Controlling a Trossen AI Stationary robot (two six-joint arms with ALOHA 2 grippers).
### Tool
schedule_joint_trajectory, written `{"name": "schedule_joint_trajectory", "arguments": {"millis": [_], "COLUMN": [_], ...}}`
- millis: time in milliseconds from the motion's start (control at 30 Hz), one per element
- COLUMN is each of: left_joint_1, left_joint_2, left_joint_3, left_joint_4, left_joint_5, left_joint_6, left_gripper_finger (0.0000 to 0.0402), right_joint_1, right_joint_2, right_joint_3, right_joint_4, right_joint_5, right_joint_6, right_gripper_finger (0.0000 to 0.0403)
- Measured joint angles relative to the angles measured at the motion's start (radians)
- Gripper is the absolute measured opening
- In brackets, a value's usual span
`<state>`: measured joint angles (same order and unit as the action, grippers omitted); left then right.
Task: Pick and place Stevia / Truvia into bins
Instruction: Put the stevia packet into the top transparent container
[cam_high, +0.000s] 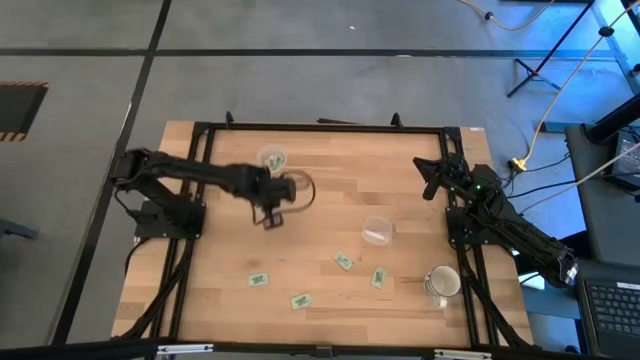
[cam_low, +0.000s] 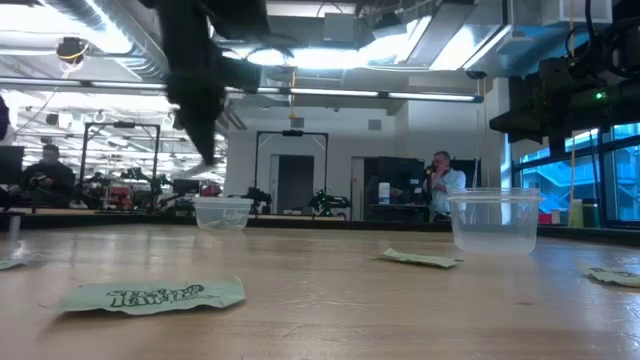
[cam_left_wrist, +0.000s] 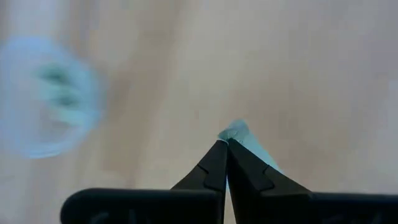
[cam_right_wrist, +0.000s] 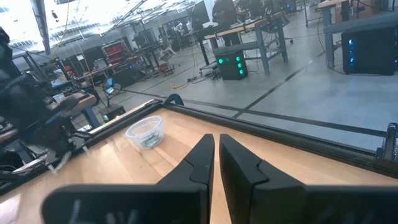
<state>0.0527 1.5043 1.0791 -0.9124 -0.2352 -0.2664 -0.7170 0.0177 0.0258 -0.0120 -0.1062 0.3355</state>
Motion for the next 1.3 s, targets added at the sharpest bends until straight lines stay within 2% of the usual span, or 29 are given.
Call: {"name": "schedule_joint_trajectory", "arguments": {"millis": [100, 233, 533, 900, 1067, 1300], "left_joint_1": [0.117, 0.261, 0.453, 0.512, 0.519, 0.519], "left_joint_2": [0.000, 0.000, 0.018, 0.146, 0.202, 0.207], "left_joint_3": [0.001, 0.001, 0.001, 0.000, 0.000, 0.000], "left_joint_4": [0.002, 0.053, 0.248, 0.264, 0.262, 0.258], "left_joint_5": [-0.062, -0.069, 0.029, -0.068, -0.064, -0.084], "left_joint_6": [0.001, 0.038, 0.124, 0.168, 0.177, 0.206], "left_gripper_finger": [0.0005, 0.0007, 0.0008, 0.0006, 0.0007, 0.0038], "right_joint_1": [0.000, 0.000, 0.000, 0.000, 0.000, 0.000], "right_joint_2": [0.000, 0.000, 0.000, 0.000, 0.000, 0.000], "right_joint_3": [0.000, 0.000, 0.000, 0.000, 0.000, 0.000], "right_joint_4": [0.000, 0.000, 0.000, 0.000, 0.000, 0.000], "right_joint_5": [0.000, 0.000, 0.000, 0.000, 0.000, 0.000], "right_joint_6": [0.000, -0.001, -0.003, -0.003, -0.003, -0.004], "right_gripper_finger": [0.0030, 0.0030, 0.0030, 0.0030, 0.0030, 0.0030]}}
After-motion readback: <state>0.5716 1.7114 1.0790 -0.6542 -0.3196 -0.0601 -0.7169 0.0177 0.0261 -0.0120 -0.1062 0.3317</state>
